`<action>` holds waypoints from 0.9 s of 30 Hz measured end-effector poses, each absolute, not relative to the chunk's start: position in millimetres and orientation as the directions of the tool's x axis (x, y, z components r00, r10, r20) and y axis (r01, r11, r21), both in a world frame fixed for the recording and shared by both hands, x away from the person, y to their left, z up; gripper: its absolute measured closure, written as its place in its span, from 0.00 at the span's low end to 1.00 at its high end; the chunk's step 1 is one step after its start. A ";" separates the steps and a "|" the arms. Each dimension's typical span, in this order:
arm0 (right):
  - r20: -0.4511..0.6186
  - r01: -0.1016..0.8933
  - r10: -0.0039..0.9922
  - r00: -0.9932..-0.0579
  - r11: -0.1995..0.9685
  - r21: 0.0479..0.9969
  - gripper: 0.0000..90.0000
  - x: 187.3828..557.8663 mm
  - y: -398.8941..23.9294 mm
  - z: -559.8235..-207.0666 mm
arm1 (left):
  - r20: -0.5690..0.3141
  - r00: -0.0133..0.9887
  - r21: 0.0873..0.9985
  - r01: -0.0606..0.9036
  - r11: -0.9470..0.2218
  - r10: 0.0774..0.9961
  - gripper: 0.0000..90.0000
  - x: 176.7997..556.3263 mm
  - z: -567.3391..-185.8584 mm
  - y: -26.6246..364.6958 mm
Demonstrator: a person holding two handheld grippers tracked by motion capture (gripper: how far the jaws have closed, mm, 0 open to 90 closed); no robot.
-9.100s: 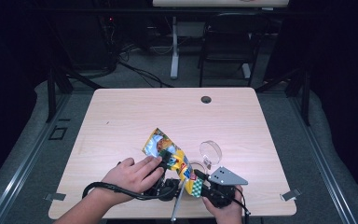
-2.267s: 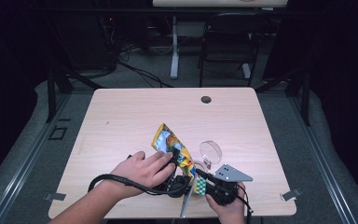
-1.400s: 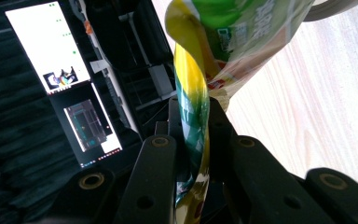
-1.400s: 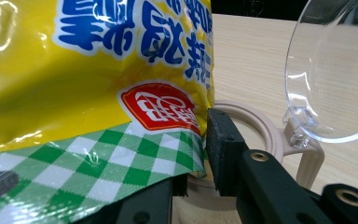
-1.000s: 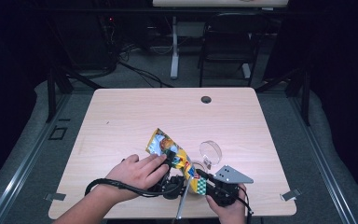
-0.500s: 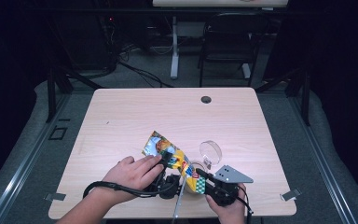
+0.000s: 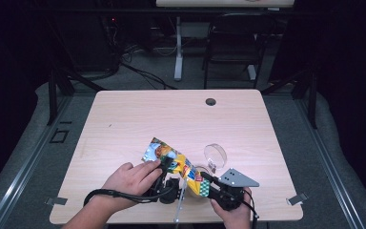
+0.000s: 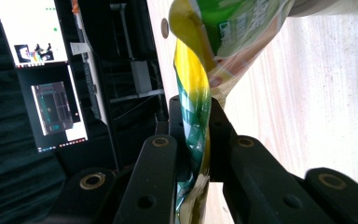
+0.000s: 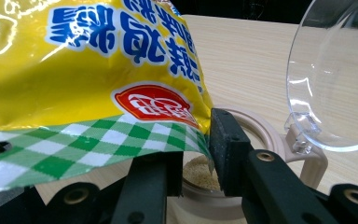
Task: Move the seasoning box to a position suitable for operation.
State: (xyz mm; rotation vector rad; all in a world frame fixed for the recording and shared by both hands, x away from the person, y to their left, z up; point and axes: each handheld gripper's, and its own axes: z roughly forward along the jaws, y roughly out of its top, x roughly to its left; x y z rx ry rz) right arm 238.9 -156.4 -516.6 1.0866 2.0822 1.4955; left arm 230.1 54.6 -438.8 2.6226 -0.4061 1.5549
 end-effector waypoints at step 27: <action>0.126 0.349 0.756 -0.642 0.141 0.926 0.77 236.9 -158.5 -515.3 | 0.830 0.555 0.192 -0.205 -0.960 0.048 0.95 237.8 -459.3 80.7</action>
